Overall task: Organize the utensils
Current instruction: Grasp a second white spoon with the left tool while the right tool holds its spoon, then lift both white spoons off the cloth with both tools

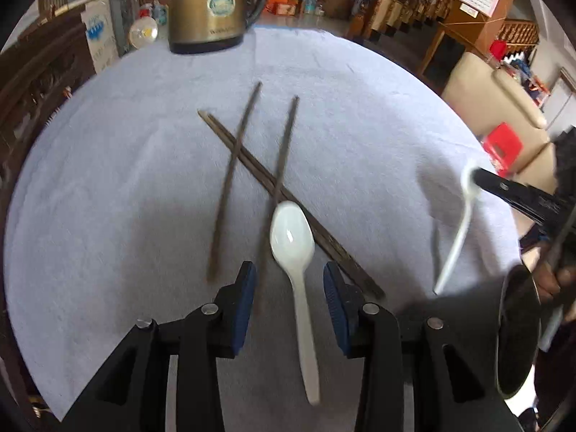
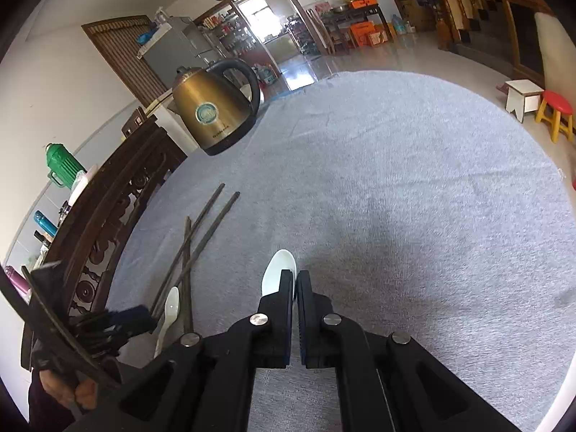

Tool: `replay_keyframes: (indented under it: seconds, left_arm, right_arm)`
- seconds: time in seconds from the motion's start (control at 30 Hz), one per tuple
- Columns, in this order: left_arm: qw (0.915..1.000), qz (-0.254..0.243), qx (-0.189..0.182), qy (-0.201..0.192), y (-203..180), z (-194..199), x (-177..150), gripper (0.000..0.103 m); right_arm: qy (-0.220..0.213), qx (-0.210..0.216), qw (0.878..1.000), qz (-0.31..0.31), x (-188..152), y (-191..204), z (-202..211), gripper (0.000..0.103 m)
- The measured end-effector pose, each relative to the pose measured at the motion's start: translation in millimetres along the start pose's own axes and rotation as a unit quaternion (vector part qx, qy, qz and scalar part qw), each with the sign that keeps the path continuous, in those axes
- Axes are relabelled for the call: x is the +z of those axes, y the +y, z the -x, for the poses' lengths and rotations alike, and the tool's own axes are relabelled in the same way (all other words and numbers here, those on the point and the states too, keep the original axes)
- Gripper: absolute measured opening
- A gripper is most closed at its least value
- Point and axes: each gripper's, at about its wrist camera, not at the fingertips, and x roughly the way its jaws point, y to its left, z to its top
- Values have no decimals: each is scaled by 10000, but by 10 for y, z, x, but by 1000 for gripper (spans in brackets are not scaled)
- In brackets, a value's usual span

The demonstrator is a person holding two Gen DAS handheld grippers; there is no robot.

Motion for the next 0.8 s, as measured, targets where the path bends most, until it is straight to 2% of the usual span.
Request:
replay_keyframes:
  seconds: [0.1, 0.13, 0.27, 0.33, 0.43, 0.57, 0.63, 0.8]
  left_arm:
    - [9997, -83, -103, 228, -22, -131, 7, 39]
    - [9998, -137, -94, 135, -29, -139, 39, 39]
    - [9986, -44, -480, 235, 13, -233, 246, 38]
    - [9988, -73, -390, 283, 13, -293, 330, 38]
    - [9987, -122, -391, 306, -5, -392, 401, 29]
    - [9991, -221, -338, 151, -16, -437, 458, 26]
    - [9988, -273, -397, 109, -26, -461, 503, 6]
    - [9988, -391, -260, 140, -62, -549, 576, 7]
  right_arm:
    - [81, 43, 10000, 4, -25, 29, -74, 3]
    - [99, 49, 9999, 22, -33, 49, -93, 3]
    - [168, 6, 9998, 60, -43, 59, -128, 3]
    - [243, 1, 9997, -13, -35, 26, -158, 3]
    - [323, -17, 9995, -31, -31, 5, -210, 3]
    - [451, -59, 9990, -18, -6, 21, -310, 4]
    - [578, -118, 9983, -26, 20, 30, -384, 6]
    - [894, -137, 9958, -165, 87, 2, -516, 7]
